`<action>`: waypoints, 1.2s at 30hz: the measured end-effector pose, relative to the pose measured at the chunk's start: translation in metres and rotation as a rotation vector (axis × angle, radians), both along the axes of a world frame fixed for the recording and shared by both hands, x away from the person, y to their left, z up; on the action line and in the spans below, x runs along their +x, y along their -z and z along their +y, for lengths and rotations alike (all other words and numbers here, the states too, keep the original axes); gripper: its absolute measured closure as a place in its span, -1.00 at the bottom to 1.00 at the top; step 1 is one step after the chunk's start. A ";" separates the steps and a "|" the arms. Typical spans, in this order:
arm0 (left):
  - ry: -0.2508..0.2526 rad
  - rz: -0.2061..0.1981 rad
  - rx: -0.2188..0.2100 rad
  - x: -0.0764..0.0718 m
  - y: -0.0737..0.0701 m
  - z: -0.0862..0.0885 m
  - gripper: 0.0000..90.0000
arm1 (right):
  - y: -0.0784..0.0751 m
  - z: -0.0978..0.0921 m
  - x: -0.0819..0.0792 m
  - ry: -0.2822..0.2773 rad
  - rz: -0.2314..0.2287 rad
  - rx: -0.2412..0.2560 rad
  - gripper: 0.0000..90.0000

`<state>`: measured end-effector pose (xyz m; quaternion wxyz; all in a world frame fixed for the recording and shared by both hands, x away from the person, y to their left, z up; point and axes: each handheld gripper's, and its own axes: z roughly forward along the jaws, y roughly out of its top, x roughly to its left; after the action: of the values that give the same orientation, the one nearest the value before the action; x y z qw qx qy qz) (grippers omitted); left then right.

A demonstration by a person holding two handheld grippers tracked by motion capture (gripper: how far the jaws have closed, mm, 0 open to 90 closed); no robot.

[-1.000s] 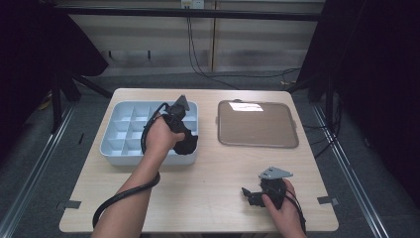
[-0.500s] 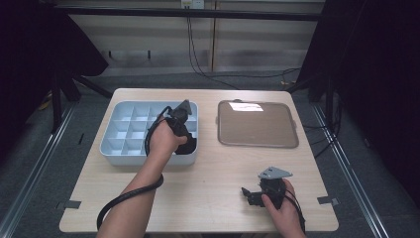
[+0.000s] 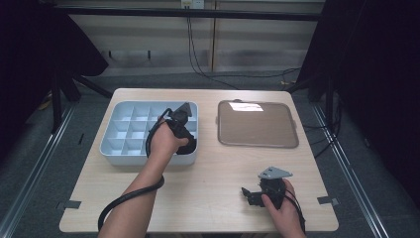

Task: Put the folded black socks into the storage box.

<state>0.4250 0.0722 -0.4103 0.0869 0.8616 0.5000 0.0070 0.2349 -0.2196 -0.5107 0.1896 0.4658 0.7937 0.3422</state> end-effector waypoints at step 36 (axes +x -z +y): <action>-0.001 -0.007 -0.042 0.005 -0.055 0.003 0.33 | 0.000 0.001 0.000 0.004 0.003 0.004 -0.75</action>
<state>0.4298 0.0752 -0.3549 0.1067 0.8594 0.5000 -0.0002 0.2349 -0.2189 -0.5106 0.1881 0.4685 0.7924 0.3424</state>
